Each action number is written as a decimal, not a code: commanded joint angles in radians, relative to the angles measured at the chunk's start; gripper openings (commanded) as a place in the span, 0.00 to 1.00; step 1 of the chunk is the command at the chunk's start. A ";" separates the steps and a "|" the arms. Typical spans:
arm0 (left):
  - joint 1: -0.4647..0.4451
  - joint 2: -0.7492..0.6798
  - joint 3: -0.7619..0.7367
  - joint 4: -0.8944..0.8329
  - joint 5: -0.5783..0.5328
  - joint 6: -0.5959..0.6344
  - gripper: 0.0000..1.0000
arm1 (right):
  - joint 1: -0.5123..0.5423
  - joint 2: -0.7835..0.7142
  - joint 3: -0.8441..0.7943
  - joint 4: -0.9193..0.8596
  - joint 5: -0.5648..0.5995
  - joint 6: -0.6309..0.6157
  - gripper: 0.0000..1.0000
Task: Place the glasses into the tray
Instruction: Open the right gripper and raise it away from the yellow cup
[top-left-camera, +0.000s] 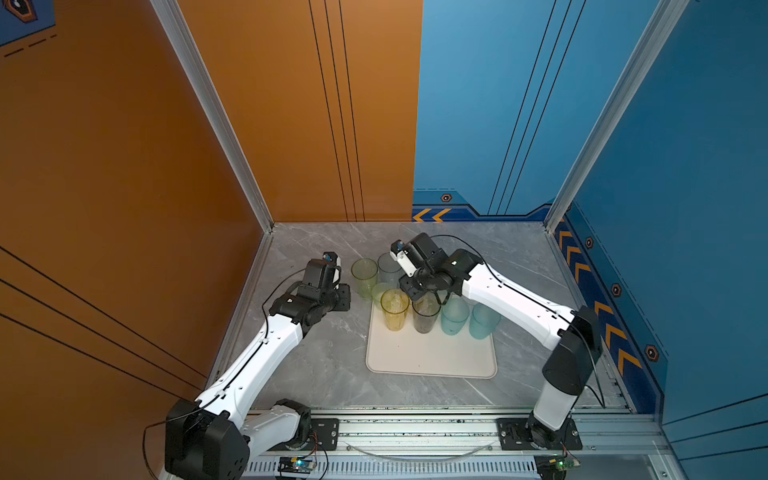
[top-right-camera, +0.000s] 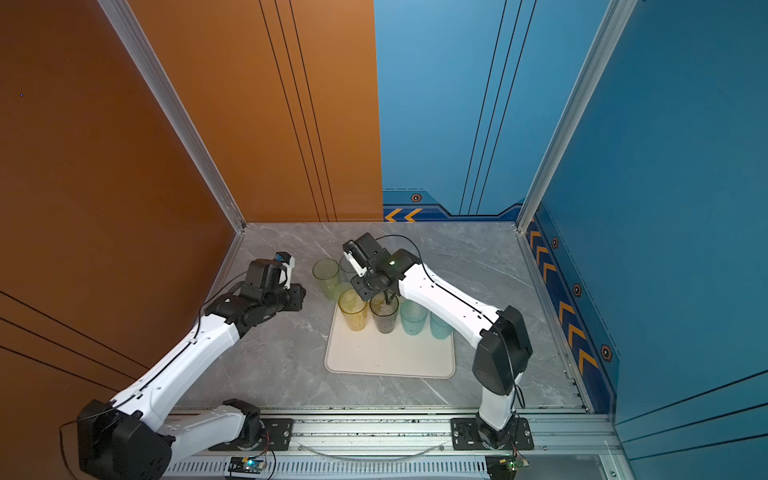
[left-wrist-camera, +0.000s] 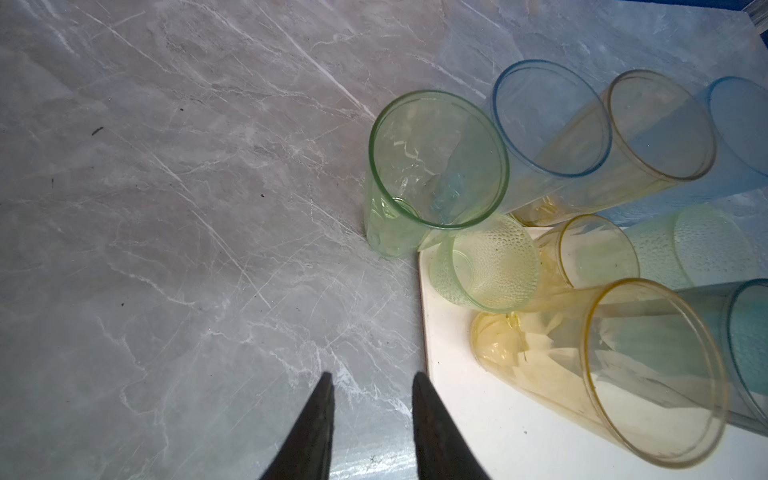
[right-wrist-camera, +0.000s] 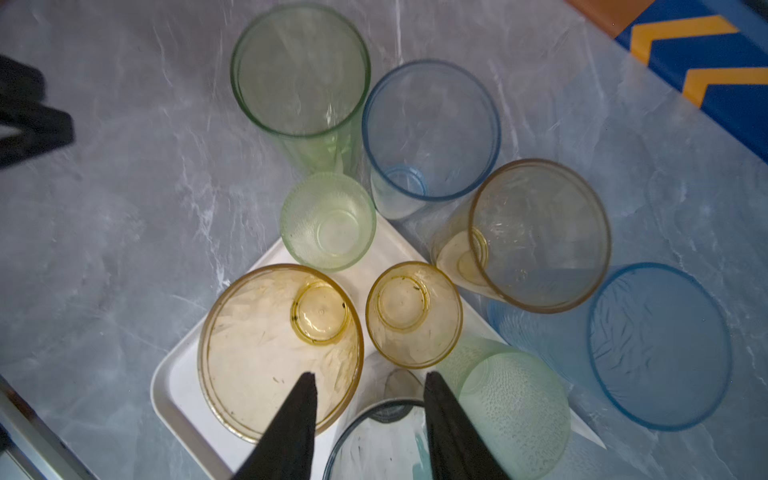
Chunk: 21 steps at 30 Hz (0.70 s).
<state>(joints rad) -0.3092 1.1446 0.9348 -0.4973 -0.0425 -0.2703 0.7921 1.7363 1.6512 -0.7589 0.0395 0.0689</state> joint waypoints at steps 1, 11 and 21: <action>-0.001 -0.016 -0.011 0.017 0.021 0.019 0.33 | -0.031 -0.124 -0.083 0.115 -0.024 0.068 0.43; -0.001 0.005 0.012 0.001 -0.031 0.019 0.32 | -0.233 -0.583 -0.458 0.188 0.121 0.236 0.49; 0.003 0.096 0.159 -0.038 -0.085 0.041 0.32 | -0.470 -0.759 -0.616 0.039 0.139 0.298 0.48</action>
<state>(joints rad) -0.3096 1.2175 1.0389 -0.5171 -0.0940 -0.2508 0.3428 0.9916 1.0603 -0.6491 0.1593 0.3389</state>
